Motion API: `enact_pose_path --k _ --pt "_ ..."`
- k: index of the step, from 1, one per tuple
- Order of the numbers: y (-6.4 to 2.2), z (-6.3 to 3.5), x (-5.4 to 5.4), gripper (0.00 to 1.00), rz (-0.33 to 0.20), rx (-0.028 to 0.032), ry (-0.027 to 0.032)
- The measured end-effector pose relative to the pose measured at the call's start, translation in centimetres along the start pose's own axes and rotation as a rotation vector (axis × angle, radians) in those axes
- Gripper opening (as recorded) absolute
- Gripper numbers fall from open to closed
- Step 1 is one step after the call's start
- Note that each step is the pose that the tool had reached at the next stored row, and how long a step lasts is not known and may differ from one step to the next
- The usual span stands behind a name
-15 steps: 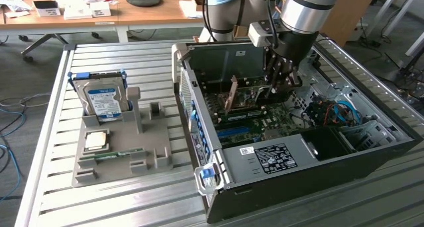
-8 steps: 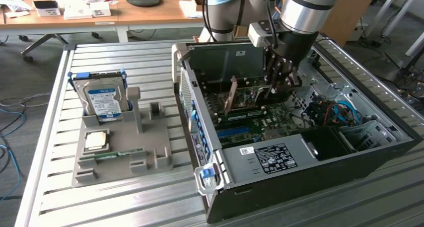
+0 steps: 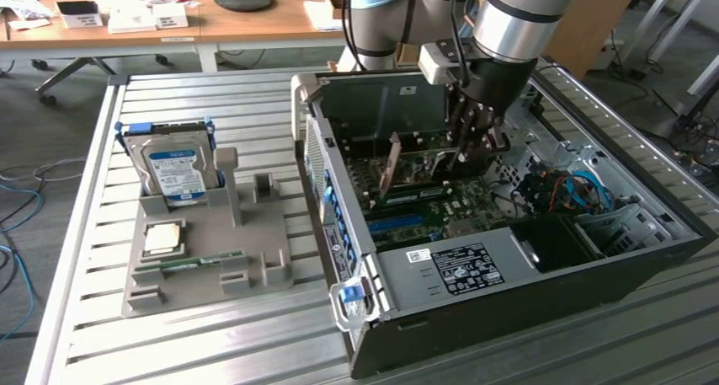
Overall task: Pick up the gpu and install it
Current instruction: 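Insert the gpu into the slot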
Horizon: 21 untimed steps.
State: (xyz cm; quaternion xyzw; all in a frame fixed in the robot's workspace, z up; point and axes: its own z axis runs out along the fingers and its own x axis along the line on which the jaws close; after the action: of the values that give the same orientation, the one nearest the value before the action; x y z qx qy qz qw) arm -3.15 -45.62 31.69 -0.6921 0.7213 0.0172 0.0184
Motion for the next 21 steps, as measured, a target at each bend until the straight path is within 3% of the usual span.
enact_pose_path --k 7,21 --pt "0.55 0.46 0.2 0.27 -0.002 0.0081 -0.0003" --pt "1.32 1.27 0.7 0.27 -0.007 0.0103 -0.0006"
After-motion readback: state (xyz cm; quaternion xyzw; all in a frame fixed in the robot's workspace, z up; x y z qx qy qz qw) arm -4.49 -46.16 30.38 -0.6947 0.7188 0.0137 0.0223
